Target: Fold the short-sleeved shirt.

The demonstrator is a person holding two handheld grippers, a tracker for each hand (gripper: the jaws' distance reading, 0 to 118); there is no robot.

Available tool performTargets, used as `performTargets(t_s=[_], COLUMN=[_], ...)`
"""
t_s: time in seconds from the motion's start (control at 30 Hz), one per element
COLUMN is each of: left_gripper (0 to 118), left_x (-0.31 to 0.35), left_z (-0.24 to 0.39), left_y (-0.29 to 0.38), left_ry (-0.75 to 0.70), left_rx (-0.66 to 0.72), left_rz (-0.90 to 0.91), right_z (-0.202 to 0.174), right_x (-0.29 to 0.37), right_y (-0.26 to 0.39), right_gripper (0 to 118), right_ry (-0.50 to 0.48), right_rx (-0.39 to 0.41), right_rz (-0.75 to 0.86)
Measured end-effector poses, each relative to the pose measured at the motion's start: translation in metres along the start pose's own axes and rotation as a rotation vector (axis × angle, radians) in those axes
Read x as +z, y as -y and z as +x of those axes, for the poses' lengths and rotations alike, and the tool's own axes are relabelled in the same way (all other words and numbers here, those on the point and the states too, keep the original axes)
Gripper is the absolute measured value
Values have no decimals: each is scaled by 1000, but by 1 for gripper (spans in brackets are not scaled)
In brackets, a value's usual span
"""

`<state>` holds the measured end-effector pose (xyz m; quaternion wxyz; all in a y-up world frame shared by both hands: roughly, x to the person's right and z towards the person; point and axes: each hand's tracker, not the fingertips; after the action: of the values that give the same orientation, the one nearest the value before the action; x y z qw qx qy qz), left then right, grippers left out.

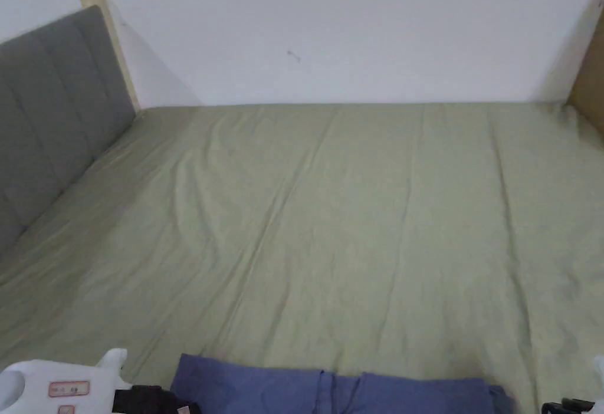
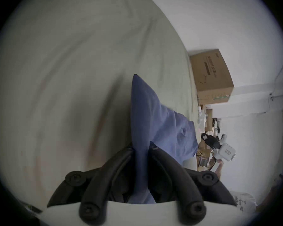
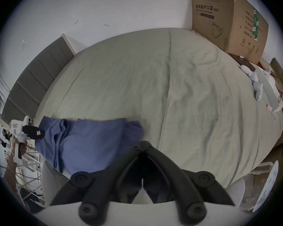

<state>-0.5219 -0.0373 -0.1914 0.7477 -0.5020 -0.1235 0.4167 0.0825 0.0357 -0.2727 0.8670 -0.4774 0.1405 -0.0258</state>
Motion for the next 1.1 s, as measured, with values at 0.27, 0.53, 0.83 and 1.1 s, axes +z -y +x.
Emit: performTargets(t_s=[0.27,0.53,0.83,1.1], left_gripper=[9,9,10,9], left_x=[28,34,-21,-136], left_z=[26,129,260,306], left_y=[9,13,34,52], left_ry=[-41,-102,-159,-125], left_rx=[21,-108,-220,-285], left_rz=[64,103,74,-63], right_z=[-1,24,76,124], right_x=[-5,0,8,10], right_y=[7,14,23,41], right_gripper=[0,0,0,0], right_ry=[-30,-60,-94,-88], right_rx=[-19,-55,-141,-279], right_rz=[-9,6,42,47])
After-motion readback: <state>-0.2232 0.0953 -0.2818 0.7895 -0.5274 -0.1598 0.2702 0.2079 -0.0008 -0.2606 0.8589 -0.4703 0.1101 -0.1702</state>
